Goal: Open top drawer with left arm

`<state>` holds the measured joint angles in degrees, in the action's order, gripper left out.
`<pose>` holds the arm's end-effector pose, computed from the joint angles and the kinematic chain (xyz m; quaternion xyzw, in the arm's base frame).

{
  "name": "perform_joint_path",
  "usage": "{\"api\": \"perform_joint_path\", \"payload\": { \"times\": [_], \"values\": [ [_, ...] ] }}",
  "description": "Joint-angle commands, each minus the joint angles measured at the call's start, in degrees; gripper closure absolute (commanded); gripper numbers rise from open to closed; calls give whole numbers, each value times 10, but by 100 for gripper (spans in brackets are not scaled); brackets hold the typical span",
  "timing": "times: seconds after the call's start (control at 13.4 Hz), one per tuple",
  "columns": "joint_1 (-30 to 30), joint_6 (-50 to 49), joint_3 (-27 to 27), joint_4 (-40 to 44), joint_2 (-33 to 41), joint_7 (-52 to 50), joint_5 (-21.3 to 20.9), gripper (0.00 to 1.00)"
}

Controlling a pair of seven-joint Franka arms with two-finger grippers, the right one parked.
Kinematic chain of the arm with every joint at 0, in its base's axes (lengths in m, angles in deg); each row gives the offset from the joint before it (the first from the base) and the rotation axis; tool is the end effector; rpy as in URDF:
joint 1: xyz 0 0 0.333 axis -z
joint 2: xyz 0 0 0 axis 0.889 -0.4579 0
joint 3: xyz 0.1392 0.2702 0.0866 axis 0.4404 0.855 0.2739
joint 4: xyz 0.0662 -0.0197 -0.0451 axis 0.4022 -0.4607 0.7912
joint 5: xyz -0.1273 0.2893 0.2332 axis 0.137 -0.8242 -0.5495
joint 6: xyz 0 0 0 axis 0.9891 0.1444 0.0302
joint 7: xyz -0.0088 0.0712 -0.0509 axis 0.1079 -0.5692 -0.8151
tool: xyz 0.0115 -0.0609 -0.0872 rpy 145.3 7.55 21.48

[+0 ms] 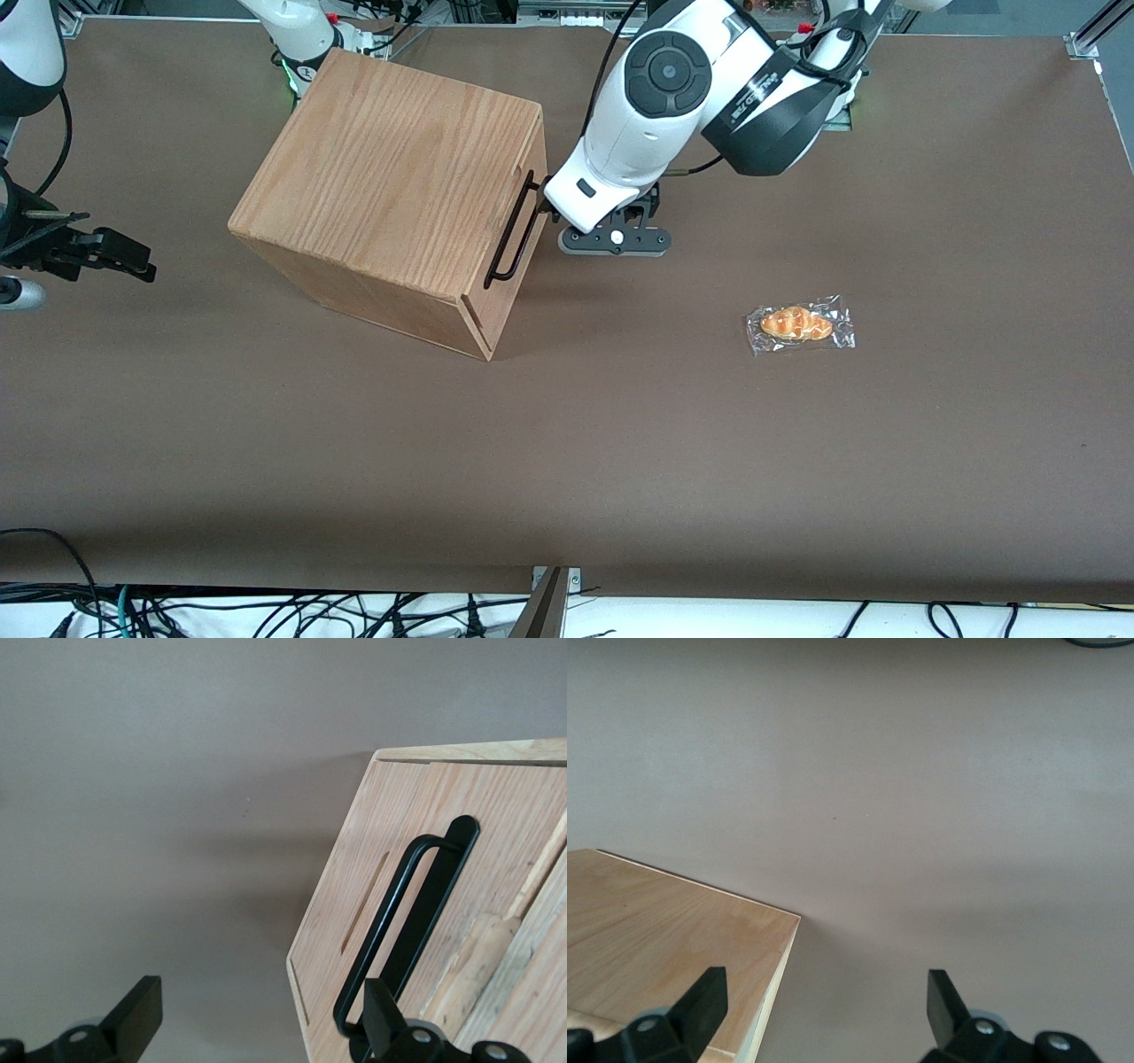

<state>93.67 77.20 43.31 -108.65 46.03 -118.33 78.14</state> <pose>0.5234 -0.4630 0.4918 0.9914 0.0362 -0.0886 0.0896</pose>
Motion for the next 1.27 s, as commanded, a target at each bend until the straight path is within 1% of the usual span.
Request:
{"api": "perform_joint_path", "payload": {
  "times": [0.0,0.22,0.75,1.19],
  "values": [
    [19,22,5,26,-28,-22,13,0],
    [23,43,5,26,-41,-19,24,0],
    [34,83,5,27,-73,-5,24,0],
    [33,88,5,23,-74,29,24,0]
  ]
}}
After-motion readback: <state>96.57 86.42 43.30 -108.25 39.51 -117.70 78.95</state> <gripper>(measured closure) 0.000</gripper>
